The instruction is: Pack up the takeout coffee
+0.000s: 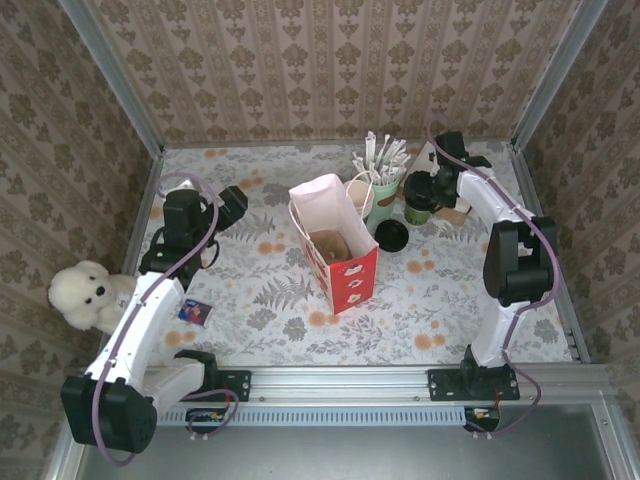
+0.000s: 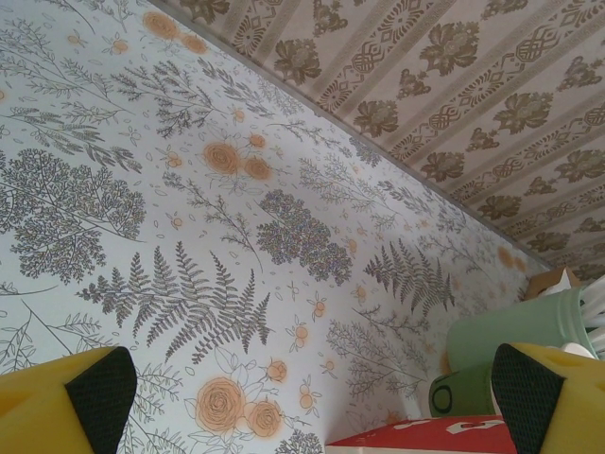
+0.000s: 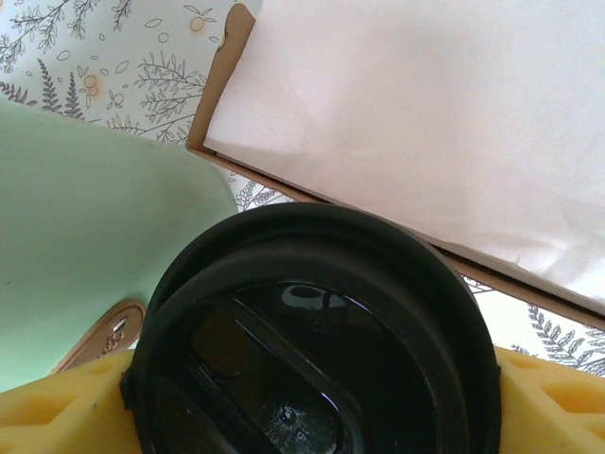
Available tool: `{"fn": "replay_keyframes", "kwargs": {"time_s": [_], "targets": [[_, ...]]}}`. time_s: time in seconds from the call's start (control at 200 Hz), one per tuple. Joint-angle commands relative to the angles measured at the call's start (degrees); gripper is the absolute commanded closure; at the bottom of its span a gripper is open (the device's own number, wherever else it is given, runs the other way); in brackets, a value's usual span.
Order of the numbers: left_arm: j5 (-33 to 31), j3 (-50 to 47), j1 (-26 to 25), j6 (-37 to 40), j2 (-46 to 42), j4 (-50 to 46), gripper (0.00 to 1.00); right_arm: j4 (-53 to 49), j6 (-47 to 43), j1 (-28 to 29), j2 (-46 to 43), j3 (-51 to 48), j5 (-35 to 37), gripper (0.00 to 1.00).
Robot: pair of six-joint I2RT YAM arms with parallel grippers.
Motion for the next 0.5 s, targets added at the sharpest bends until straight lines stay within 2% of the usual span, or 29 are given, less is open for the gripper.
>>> {"fn": "replay_keyframes", "kwargs": {"time_s": [0.0,0.225,0.495], "targets": [[-0.4,-0.5,0.5,0.1,-0.8,0.1,0.0,-2.7,0.7,0.1,-1.8,-1.8,1.3,0.22],[1.1,-0.2,0.5,0.6,0.5,1.0,0.0,-6.5,-0.2,0.0,-11.0,-9.4,5.5,0.24],[8.7,1.7,0.5,2.5,2.7,1.9,0.0,-6.1,2.6,1.6,-27.3,-26.3,2.4,0.24]]}}
